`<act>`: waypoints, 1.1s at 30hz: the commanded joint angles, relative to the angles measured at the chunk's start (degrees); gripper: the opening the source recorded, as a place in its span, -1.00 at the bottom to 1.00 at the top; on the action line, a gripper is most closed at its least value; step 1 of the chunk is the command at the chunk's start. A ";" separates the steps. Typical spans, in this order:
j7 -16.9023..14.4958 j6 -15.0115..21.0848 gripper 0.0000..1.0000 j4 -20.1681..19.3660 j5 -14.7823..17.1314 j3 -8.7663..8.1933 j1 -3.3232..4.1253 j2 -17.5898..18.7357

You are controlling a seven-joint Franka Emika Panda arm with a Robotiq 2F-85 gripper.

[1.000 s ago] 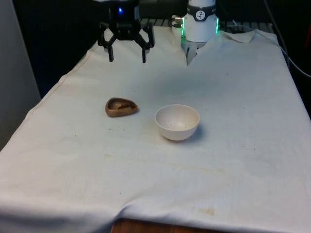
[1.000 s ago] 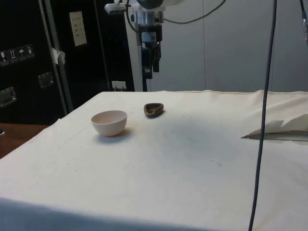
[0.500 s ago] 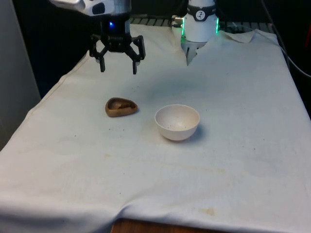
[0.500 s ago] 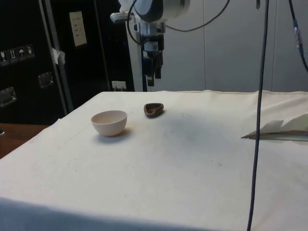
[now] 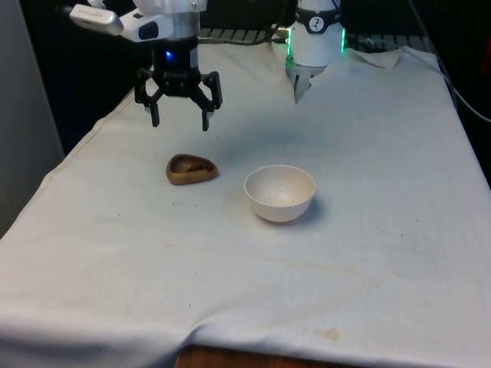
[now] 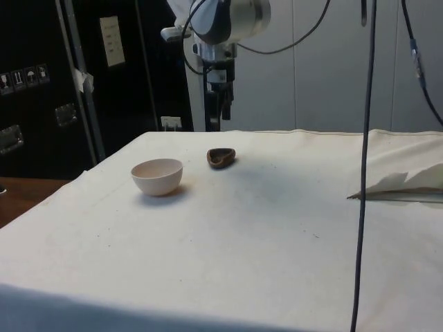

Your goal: Pour the coffee beans from the cup into the bowl.

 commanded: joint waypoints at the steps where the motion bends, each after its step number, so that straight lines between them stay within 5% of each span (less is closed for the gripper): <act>1: -0.11 0.74 1.00 0.17 0.46 0.34 -0.11 0.34; 16: -0.46 1.95 1.00 1.89 0.52 0.17 -0.46 3.72; 17: 0.06 1.43 1.00 1.60 0.06 -0.17 -0.06 3.38; 18: -0.57 2.01 1.00 2.01 0.57 0.11 -0.57 4.01; 26: -3.09 2.29 1.00 3.21 2.98 -0.23 -1.26 5.27; 27: -2.41 1.78 1.00 3.15 2.41 -0.92 -0.57 5.44; 28: -3.67 2.35 1.00 3.27 3.55 -0.34 -1.32 5.33; 33: -8.02 1.95 1.00 3.95 8.25 -0.46 -2.01 6.07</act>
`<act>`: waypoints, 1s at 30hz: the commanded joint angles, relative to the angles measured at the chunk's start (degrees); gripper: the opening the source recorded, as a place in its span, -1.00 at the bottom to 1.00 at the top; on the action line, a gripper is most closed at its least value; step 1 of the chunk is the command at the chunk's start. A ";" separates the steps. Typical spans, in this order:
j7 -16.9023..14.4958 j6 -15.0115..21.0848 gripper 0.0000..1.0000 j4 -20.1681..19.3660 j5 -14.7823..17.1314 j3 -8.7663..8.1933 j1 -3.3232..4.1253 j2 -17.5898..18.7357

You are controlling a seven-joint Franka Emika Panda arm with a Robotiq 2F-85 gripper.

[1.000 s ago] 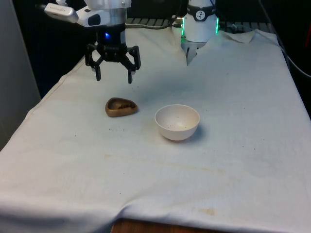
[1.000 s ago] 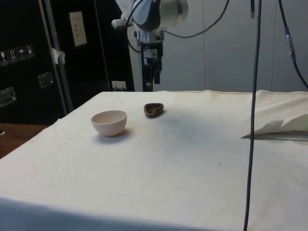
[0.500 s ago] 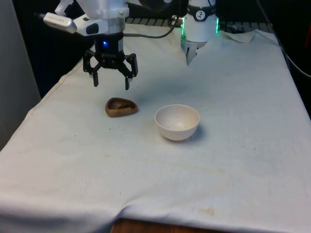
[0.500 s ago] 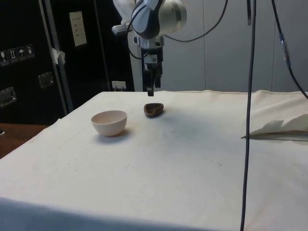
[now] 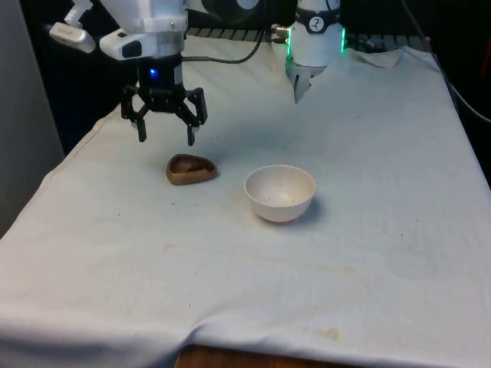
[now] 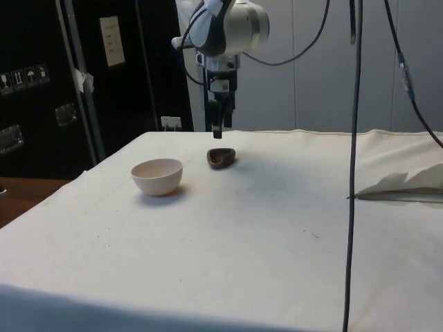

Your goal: Pour the coffee beans from the cup into the bowl.

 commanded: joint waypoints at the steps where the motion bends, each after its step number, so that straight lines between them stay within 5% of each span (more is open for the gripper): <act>1: -1.26 0.06 1.00 0.52 1.20 0.86 -0.92 0.29; 2: -0.86 0.00 1.00 0.11 0.86 -0.06 -0.06 0.23; 3: -2.06 -0.11 1.00 0.69 2.06 0.80 -1.03 0.57; 4: -2.86 -0.23 1.00 0.97 2.92 0.69 -1.15 0.86; 8: -6.36 -1.20 1.00 2.52 6.59 0.06 -1.43 2.52; 9: -5.50 -0.69 1.00 1.83 5.84 -0.57 -0.57 2.18; 10: -6.99 -1.38 1.00 2.86 7.22 -0.11 -1.43 2.86; 14: -9.11 -2.75 1.00 4.47 9.17 -1.03 -1.26 4.35; 17: -9.05 -2.86 1.00 4.53 9.11 -1.60 -0.80 4.53; 19: -9.45 -4.13 1.00 5.79 9.40 -1.43 -1.38 5.50; 30: -9.11 -6.99 1.00 8.71 9.28 -2.35 -1.20 7.96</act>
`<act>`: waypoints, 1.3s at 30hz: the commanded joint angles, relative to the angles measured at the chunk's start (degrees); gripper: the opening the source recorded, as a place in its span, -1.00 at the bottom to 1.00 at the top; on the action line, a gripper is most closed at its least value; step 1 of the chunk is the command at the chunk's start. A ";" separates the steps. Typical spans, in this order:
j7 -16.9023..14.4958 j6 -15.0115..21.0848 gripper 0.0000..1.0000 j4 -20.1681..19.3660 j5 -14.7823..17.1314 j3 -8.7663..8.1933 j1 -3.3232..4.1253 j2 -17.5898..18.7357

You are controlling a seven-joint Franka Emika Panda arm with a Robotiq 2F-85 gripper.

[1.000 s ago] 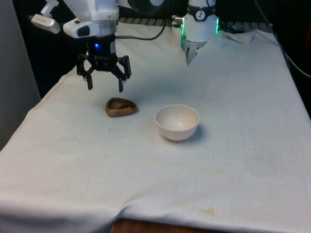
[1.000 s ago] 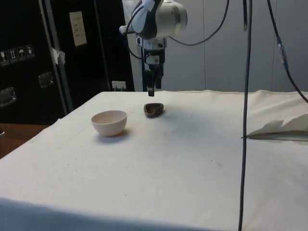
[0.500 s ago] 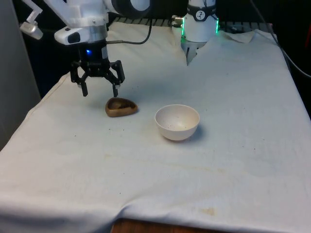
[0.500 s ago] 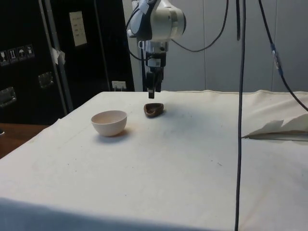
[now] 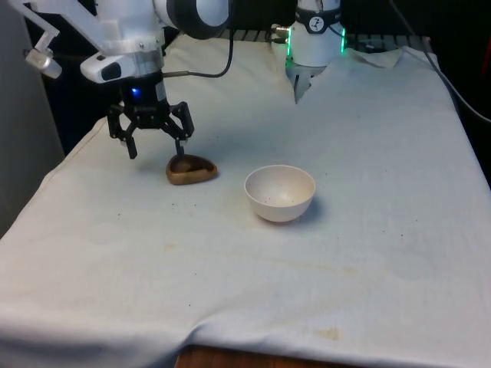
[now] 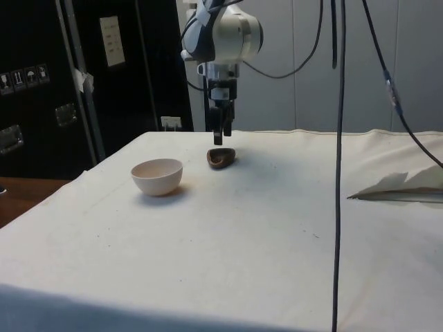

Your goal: Pour the coffee beans from the cup into the bowl.

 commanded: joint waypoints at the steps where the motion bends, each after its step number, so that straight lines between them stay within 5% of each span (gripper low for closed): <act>1: -0.06 -0.17 1.00 0.34 0.23 0.11 -0.23 0.29; 3: -0.46 -0.46 1.00 0.46 0.52 0.29 -0.57 0.46; 4: 0.00 -0.06 1.00 0.11 0.11 -0.11 0.00 0.29; 5: -0.86 -0.92 1.00 0.69 0.97 0.34 -0.86 0.57; 11: -3.44 -2.81 1.00 1.72 4.13 -0.06 -1.38 1.78; 13: -3.44 -2.35 1.00 1.26 4.24 -0.57 -0.74 1.66; 14: -4.18 -3.44 1.00 2.12 5.04 -0.40 -1.32 2.23; 33: -5.10 -4.93 1.00 4.35 6.53 -1.43 -1.09 4.76; 39: -4.30 -7.96 1.00 6.88 5.96 -2.46 -1.03 6.25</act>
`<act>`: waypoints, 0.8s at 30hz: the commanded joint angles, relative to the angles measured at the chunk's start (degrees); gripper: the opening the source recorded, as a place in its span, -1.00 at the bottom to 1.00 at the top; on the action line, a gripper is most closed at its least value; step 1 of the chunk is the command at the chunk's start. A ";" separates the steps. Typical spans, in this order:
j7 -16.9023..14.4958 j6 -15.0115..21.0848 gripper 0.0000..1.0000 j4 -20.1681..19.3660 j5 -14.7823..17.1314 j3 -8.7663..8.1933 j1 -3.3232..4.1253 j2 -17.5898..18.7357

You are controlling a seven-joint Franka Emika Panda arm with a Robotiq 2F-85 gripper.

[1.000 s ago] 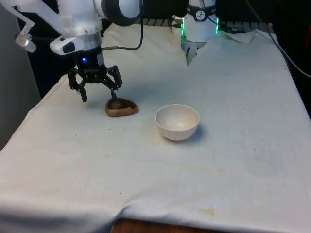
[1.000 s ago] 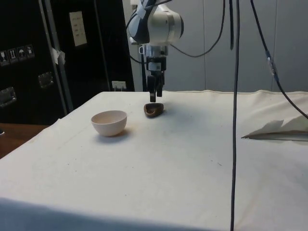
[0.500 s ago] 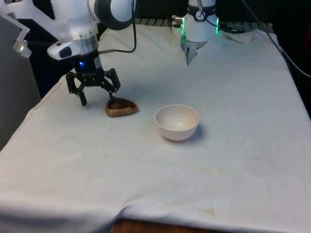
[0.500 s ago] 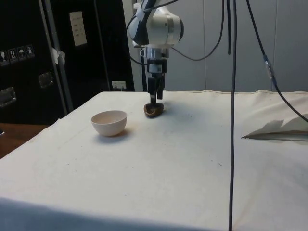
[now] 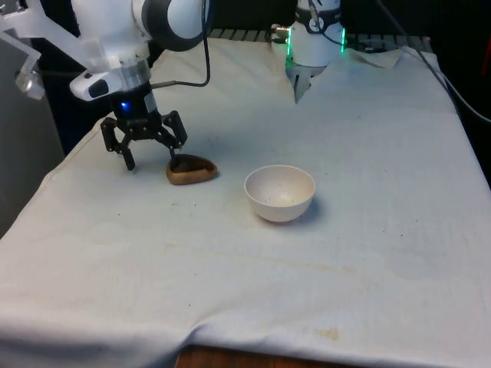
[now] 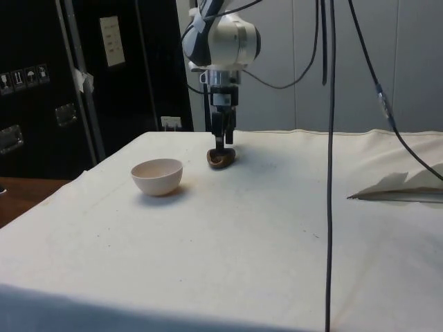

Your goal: Pour the coffee beans from the cup into the bowl.

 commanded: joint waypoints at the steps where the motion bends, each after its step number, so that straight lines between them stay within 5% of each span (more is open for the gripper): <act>1: 0.63 -0.80 1.00 0.57 -0.52 -0.29 0.06 0.46; 24: 0.06 -1.95 1.00 1.49 -0.23 -0.97 0.63 1.20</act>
